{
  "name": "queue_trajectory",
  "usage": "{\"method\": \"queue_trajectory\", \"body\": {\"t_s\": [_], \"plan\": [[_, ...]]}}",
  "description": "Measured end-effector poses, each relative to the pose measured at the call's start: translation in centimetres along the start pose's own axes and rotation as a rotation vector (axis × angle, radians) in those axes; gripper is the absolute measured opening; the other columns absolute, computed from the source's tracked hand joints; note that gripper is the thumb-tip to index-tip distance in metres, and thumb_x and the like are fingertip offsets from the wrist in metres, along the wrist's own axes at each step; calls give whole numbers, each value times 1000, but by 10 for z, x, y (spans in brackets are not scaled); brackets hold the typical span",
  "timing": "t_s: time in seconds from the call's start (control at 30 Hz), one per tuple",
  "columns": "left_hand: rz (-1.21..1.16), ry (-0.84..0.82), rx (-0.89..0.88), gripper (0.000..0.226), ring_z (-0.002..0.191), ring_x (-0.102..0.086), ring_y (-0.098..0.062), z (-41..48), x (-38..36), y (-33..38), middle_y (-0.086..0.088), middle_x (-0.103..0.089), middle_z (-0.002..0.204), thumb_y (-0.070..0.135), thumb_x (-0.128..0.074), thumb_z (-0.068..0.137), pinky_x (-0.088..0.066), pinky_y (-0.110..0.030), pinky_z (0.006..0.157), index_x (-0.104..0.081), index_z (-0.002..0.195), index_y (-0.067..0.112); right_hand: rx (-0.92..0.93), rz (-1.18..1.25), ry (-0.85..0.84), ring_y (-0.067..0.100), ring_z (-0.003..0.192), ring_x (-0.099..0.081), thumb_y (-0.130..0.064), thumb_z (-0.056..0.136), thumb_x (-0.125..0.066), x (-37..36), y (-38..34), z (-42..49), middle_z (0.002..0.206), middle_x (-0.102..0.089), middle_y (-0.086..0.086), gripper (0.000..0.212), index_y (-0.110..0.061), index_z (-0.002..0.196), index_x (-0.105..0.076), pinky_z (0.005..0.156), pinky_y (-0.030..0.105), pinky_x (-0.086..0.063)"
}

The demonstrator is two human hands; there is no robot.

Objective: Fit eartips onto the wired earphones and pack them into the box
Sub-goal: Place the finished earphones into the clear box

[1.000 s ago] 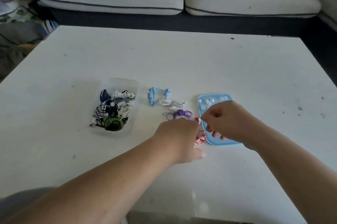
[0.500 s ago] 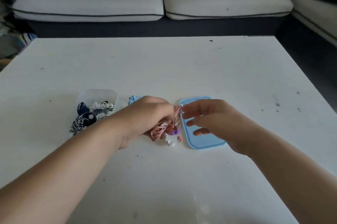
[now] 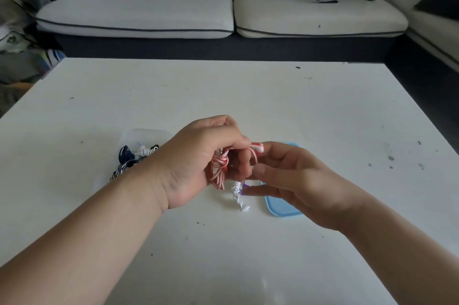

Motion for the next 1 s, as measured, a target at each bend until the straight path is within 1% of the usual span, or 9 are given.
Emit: {"method": "queue_trajectory", "body": {"t_s": [0.1, 0.2, 0.33, 0.4, 0.53, 0.7, 0.8, 0.87, 1.0], "plan": [[-53, 41, -36, 23, 58, -61, -28, 0, 4, 2, -16, -61, 66, 1, -62, 74, -47, -32, 60, -59, 96, 6, 12, 120, 40, 39, 105, -70, -6, 100, -60, 1, 0, 2, 116, -70, 28, 27, 4, 124, -62, 103, 63, -49], [34, 84, -55, 26, 67, -68, -25, 1, 9, 1, -13, -67, 76, -2, -59, 91, -49, -34, 66, -68, 115, 5, 18, 217, 83, 37, 92, -71, -9, 94, -62, 4, -2, 2, 112, -71, 27, 27, -1, 119, -67, 97, 56, -56], [135, 78, -41, 29, 78, -71, -23, 0, 11, -6, -11, -73, 84, -2, -56, 96, -55, -38, 77, -79, 109, 12, 30, 257, 113, 29, 84, -71, -12, 91, -62, 5, -5, 2, 110, -72, 24, 29, -3, 117, -70, 84, 40, -62], [166, 86, -16, 26, 74, -69, -23, 1, 8, -10, -11, -74, 83, -1, -60, 95, -55, -35, 72, -80, 103, 13, 34, 237, 136, 25, 79, -71, -14, 90, -63, 4, -5, 2, 105, -74, 21, 30, -1, 115, -72, 78, 34, -62], [324, 128, -92, 7, 68, -70, -21, 4, 4, -15, -5, -77, 81, 13, -76, 90, -55, -34, 66, -79, 96, 14, 30, 200, 171, 23, 73, -69, -12, 89, -66, 4, -6, 1, 94, -74, 18, 20, -3, 101, -78, 71, 31, -61], [553, 136, -180, 9, 74, -77, -21, 3, 5, -15, -1, -79, 81, 16, -81, 88, -64, -51, 76, -78, 96, 21, 6, 184, 194, 22, 69, -68, -10, 87, -68, 7, -7, -1, 89, -74, 18, 19, 1, 99, -77, 66, 30, -60], [685, 103, -193, 11, 72, -75, -17, 2, 4, -18, 6, -78, 80, 19, -78, 92, -64, -44, 73, -76, 99, 27, -25, 176, 223, 23, 65, -66, -5, 92, -67, 7, -7, -1, 84, -71, 19, 19, 5, 106, -74, 63, 29, -58], [684, 124, -196, 9, 74, -76, -15, 3, 4, -19, 6, -79, 82, 16, -74, 95, -64, -32, 68, -75, 100, 24, -47, 195, 280, 24, 63, -65, -5, 91, -70, 9, -7, -1, 84, -71, 21, 19, 1, 109, -71, 61, 29, -58], [566, 162, -137, 4, 70, -76, -10, 3, 1, -17, 1, -80, 81, 15, -71, 96, -55, -19, 56, -73, 100, 16, -57, 202, 334, 22, 64, -66, -11, 87, -74, 13, -7, -1, 88, -72, 22, 12, -2, 95, -71, 61, 28, -59]]}}
Point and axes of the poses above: each hand's wrist, its own z-axis towards the middle knuckle, its own x-axis out of the back of the hand, y = z × x, the point moved 2 cm from there along z, towards the middle knuckle
